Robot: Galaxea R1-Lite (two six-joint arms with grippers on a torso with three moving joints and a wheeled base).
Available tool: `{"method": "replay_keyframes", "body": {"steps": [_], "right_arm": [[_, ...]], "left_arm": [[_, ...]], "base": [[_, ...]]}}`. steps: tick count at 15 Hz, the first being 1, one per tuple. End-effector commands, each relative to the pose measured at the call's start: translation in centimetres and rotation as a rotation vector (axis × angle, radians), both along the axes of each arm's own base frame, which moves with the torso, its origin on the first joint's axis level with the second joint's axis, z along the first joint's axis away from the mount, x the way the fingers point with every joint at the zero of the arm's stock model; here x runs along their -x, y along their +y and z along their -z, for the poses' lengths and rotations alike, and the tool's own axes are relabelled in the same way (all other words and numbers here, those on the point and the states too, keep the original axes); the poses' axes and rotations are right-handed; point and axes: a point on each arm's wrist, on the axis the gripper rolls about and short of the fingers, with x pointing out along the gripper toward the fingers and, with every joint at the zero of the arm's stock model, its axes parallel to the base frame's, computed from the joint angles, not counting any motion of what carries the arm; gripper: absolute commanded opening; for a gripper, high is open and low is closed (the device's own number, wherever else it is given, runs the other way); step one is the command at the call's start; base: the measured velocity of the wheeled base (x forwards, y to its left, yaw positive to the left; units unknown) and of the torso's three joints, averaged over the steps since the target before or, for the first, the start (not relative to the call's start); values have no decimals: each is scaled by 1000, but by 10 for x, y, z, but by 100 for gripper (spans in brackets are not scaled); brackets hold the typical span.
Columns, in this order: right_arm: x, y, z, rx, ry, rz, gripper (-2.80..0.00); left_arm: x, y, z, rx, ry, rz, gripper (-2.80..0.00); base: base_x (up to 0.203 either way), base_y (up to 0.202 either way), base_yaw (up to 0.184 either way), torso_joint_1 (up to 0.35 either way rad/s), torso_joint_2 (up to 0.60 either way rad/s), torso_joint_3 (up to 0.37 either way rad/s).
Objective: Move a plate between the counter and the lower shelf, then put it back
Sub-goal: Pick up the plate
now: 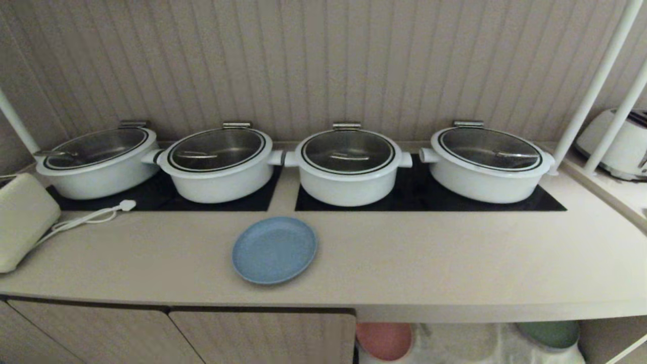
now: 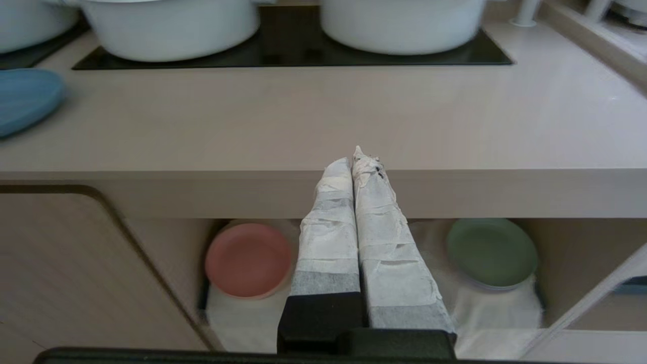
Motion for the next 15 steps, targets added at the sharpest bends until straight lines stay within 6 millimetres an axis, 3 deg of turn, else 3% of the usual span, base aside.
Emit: {"method": "replay_keyframes", "body": {"steps": [1,15], "right_arm": [[0,0,0,0,1,1,-280],[0,0,0,3,1,3,-280]], "left_arm": [[0,0,0,0,0,0,-280],[0,0,0,4,0,0,-280]], "base": [[0,195,-3,1,4,2],[0,196,-2,3,2,2]]}}
